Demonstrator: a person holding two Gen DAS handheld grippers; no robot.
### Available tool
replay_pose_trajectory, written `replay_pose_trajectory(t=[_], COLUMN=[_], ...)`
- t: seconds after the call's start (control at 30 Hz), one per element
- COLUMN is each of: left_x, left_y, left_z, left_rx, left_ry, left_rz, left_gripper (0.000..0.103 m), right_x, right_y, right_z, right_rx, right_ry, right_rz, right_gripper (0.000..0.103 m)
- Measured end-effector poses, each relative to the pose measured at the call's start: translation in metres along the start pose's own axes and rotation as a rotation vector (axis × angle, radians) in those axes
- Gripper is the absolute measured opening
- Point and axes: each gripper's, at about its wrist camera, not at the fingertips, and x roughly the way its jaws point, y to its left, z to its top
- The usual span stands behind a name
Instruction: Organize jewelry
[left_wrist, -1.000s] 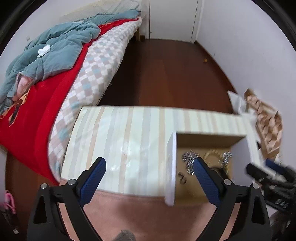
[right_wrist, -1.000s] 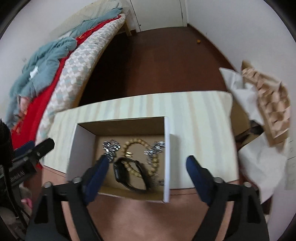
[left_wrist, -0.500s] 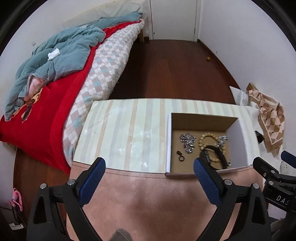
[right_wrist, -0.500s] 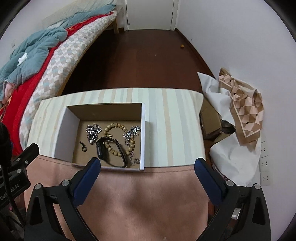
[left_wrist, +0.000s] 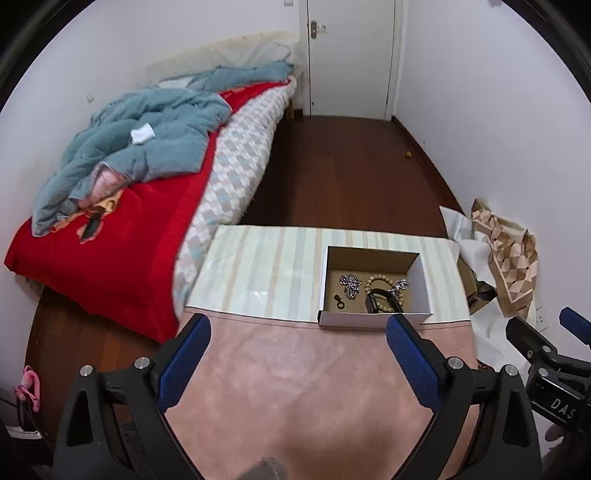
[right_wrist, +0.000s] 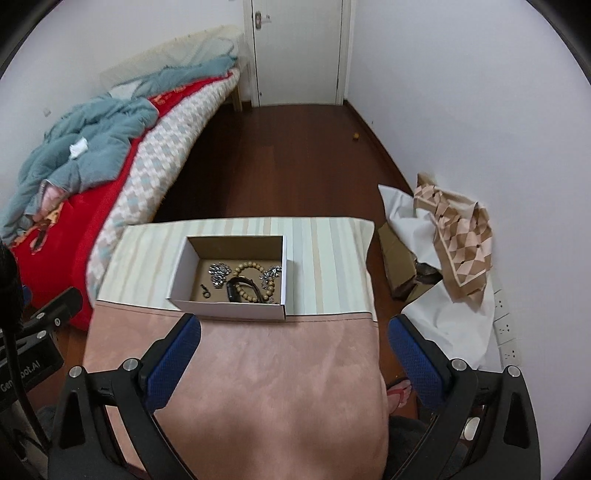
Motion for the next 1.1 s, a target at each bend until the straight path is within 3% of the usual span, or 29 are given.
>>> replay_pose_trajectory(t=[0.33, 0.53, 0.77, 1.1], left_x=[-0.085, -0.113, -0.117, -0.084], left_y=[0.012, 0.014, 0.015, 0.007], left_z=[-0.02, -0.028, -0.03, -0.015], left_rx=[-0.026, -0.025, -0.036, -0.027], left_ry=[-0.068, -0.074, -0.051, -0.034], left_rz=[-0.003, -0.015, -0.026, -0.008], left_gripper=[0.097, 0.097, 0.097, 0.097], right_x=[-0.123, -0.162, -0.169, -0.134], right_y=[-0.004, -0.005, -0.008, -0.005], right_z=[-0.024, -0.031, -0.037, -0.018], right_rx=[-0.003, -0.002, 0.001, -0.006], right_ry=[-0.13, -0.162, -0.137, -0.109], right_rz=[0.017, 0.017, 0.027, 0.011], right_gripper=[0.102, 0.103, 0.103, 0.103])
